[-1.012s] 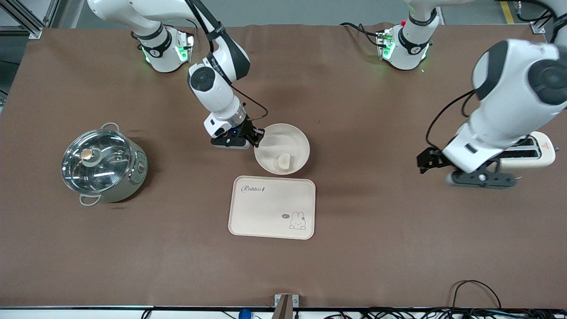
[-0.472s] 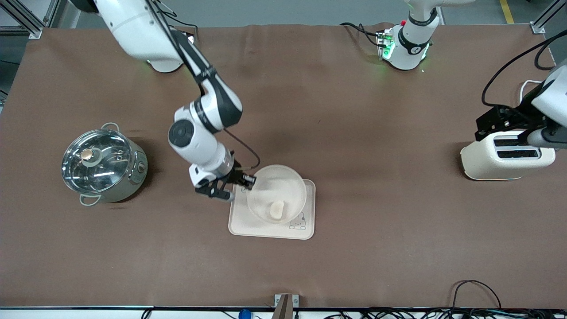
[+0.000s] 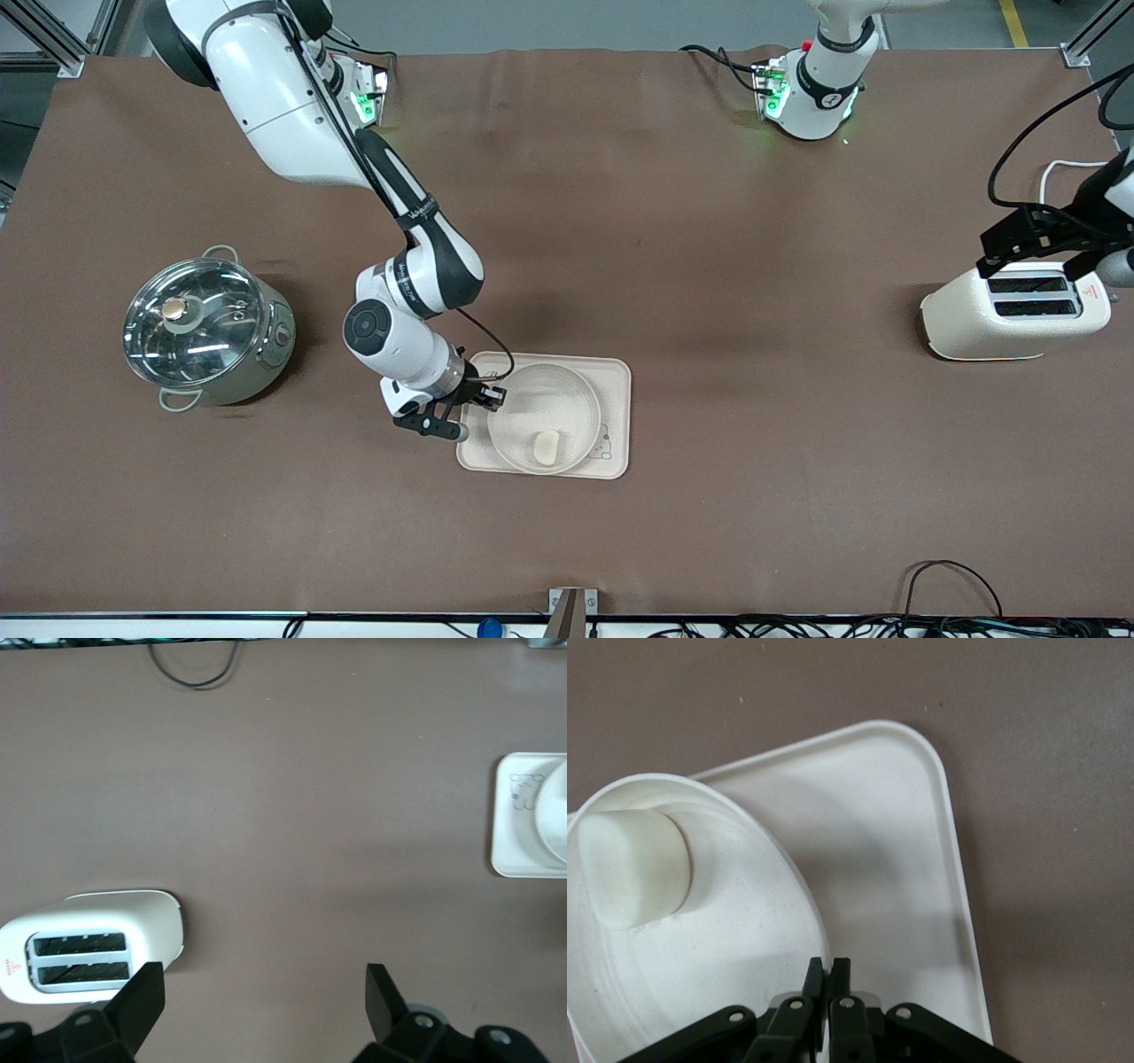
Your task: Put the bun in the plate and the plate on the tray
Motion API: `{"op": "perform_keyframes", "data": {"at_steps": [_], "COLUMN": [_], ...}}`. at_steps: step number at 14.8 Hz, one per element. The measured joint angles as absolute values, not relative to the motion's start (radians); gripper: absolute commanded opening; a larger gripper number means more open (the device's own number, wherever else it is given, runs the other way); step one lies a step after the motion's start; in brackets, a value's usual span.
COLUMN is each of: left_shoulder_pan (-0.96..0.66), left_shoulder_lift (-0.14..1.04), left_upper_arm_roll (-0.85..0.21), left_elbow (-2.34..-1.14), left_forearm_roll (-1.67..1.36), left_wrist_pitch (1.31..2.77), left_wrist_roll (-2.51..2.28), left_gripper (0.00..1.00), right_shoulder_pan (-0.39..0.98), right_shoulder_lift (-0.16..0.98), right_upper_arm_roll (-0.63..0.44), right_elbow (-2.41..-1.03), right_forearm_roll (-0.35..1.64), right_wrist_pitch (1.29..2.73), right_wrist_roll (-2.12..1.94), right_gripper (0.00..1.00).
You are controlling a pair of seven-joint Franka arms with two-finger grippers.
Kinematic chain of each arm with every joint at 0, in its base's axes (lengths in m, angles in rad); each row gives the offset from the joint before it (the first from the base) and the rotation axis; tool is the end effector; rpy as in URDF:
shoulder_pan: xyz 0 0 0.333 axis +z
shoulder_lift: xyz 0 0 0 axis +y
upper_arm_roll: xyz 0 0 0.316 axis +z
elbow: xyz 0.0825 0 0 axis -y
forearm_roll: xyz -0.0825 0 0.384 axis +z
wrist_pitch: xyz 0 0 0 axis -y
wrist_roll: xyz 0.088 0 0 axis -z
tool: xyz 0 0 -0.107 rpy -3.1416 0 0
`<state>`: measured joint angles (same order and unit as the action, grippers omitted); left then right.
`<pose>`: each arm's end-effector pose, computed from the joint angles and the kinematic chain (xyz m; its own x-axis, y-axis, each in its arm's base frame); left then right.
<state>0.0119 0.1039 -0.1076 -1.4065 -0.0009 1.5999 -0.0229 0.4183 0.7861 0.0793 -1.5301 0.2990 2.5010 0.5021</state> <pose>0.5878 -0.0527 0.6459 0.9935 -0.0708 0.0897 -0.0723 -0.9973 0.0141 0.6437 0.3361 0.2101 0.9672 -0.2541 -0.0023 -0.2425 -0.9204 -0.3067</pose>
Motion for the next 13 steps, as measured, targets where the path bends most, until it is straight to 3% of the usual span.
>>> {"op": "perform_keyframes", "data": {"at_steps": [7, 8, 10, 13], "left_shoulder_pan": [0.006, 0.008, 0.012, 0.014], "left_shoulder_lift": [0.104, 0.104, 0.104, 0.104], "left_upper_arm_roll": [-0.120, -0.119, -0.114, -0.111], "left_elbow": [-1.406, -1.406, -1.406, -1.406], "left_forearm_roll": [-0.001, -0.001, -0.001, 0.005], "left_wrist_pitch": [1.600, 1.599, 1.599, 1.599], "left_wrist_roll": [-0.044, -0.044, -0.044, -0.049], "left_gripper": [1.00, 1.00, 1.00, 1.00], "right_shoulder_pan": [0.419, 0.419, 0.418, 0.400], "right_shoulder_lift": [0.784, 0.784, 0.782, 0.781], "right_upper_arm_roll": [0.082, 0.082, 0.082, 0.079], "right_elbow": [-1.554, -1.560, -1.567, -1.571], "right_forearm_roll": [0.299, 0.299, 0.299, 0.299], "right_wrist_pitch": [2.468, 2.464, 2.459, 2.447], "right_wrist_roll": [0.457, 0.442, 0.436, 0.429], "right_gripper": [0.00, 0.08, 1.00, 1.00]}}
